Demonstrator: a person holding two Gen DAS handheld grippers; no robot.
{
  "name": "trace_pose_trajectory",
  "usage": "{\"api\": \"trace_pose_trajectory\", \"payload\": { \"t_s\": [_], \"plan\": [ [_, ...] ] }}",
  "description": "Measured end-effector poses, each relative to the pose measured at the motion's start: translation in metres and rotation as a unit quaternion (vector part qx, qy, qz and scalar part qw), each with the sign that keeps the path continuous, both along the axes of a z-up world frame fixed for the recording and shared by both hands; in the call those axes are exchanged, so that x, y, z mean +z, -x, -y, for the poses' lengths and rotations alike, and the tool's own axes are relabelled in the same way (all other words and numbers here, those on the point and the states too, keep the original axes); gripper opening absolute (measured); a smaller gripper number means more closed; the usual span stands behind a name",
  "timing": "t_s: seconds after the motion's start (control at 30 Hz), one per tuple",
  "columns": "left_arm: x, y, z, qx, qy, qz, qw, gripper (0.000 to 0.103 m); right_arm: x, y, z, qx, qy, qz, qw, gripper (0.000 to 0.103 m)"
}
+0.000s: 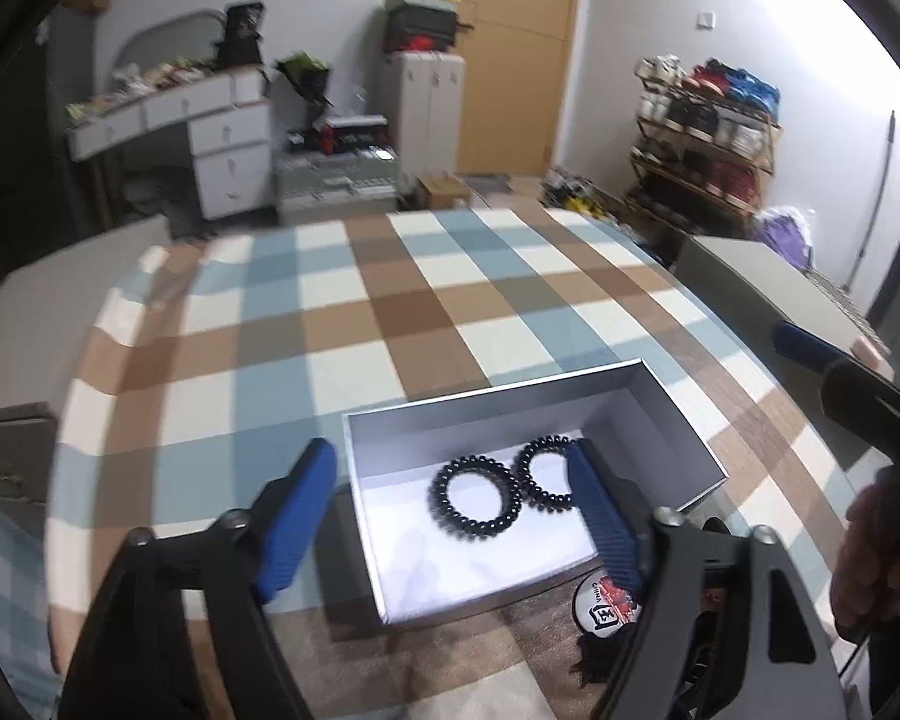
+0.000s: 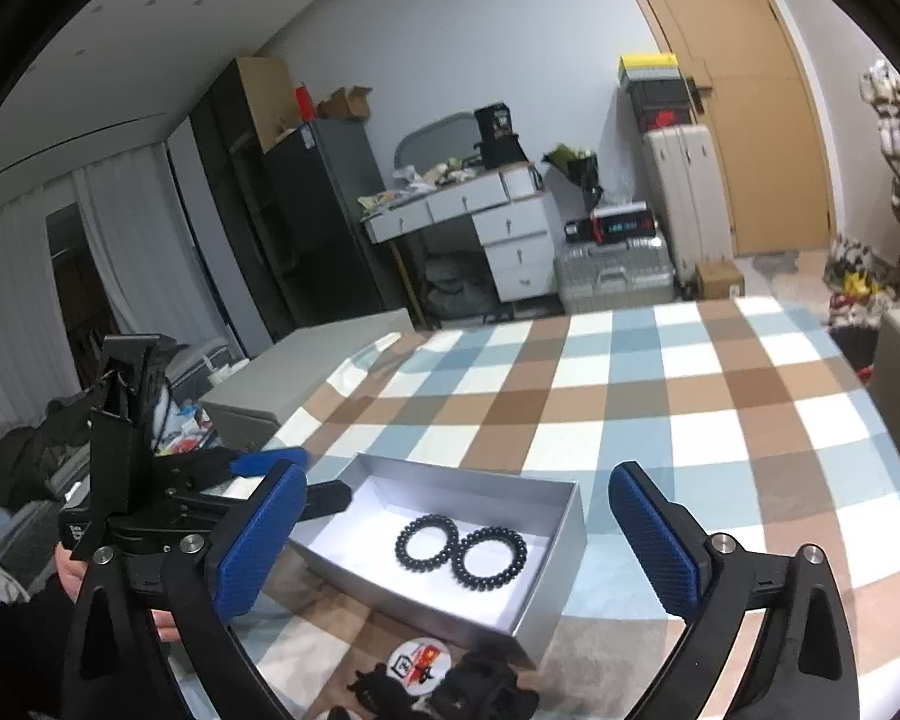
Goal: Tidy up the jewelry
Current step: 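Move the left gripper back to the pile and grasp the black hair clip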
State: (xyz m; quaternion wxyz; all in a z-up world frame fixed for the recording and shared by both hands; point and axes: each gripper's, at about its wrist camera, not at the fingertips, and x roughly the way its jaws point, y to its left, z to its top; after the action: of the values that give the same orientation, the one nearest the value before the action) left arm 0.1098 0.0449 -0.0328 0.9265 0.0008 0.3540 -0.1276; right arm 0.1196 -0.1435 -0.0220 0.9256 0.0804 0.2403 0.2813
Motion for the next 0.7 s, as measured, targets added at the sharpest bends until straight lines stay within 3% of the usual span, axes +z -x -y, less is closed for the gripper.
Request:
{"api": "trace_pose_trajectory", "payload": {
  "t_s": [0.17, 0.27, 0.4, 0.7],
  "plan": [
    [0.011, 0.016, 0.005, 0.008, 0.012, 0.025, 0.9996, 0.080, 0.008, 0.023, -0.001, -0.003, 0.006, 0.028, 1.000, 0.103],
    [0.017, 0.027, 0.010, 0.025, -0.003, 0.047, 0.9986, 0.086, 0.013, 0.036, -0.002, -0.003, 0.006, 0.042, 0.999, 0.103],
    [0.020, 0.041, 0.010, 0.052, -0.009, 0.067, 0.9964, 0.102, 0.014, 0.053, -0.003, -0.005, 0.016, 0.056, 0.998, 0.103],
    [0.014, 0.063, 0.003, 0.081, 0.010, 0.072, 0.9941, 0.102, 0.008, 0.092, -0.005, -0.016, 0.045, 0.076, 0.996, 0.103]
  ]
}}
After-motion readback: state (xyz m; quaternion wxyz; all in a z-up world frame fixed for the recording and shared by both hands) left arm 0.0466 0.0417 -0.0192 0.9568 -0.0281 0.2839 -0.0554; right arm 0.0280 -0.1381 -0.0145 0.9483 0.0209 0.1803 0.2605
